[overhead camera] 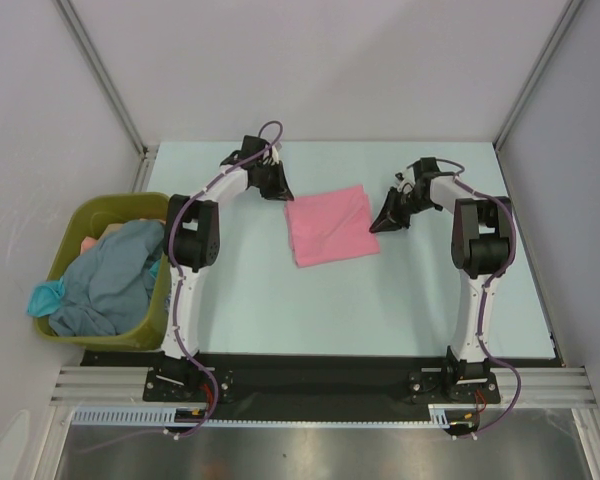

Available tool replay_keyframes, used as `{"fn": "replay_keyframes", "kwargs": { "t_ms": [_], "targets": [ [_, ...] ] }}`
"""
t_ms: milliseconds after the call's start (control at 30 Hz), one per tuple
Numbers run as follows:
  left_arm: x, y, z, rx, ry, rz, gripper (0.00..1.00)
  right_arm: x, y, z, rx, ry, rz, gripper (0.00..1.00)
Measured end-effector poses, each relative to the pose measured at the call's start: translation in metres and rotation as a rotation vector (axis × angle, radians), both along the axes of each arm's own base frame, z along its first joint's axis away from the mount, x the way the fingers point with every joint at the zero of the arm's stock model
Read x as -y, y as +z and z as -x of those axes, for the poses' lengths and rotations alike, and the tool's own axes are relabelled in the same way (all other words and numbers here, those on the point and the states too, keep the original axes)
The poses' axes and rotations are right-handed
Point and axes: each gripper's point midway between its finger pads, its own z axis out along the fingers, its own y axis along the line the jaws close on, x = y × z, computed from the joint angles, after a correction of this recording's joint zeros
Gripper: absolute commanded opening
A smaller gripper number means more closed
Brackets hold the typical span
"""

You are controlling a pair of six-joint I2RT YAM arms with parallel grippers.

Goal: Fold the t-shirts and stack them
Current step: Neatly place the folded tshirt to the corner

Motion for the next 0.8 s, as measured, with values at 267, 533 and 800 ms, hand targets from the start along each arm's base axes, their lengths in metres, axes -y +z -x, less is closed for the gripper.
{"fn": "replay_keyframes", "kwargs": {
  "t_ms": [267, 533, 800],
  "targets": [
    [-0.002, -0.001, -0.002, -0.005, 0.026, -0.009, 0.0, 0.008, -0.017, 0.011, -0.04, -0.032, 0.005, 0.0],
    [-0.002, -0.002, -0.002, -0.008, 0.035, -0.011, 0.03, 0.022, -0.016, 0.012, -0.027, -0.066, 0.028, 0.41],
    [-0.002, -0.003, -0.002, -0.009, 0.035, -0.009, 0.02, 0.01, -0.013, 0.014, -0.01, -0.028, 0.027, 0.34]
  ]
}}
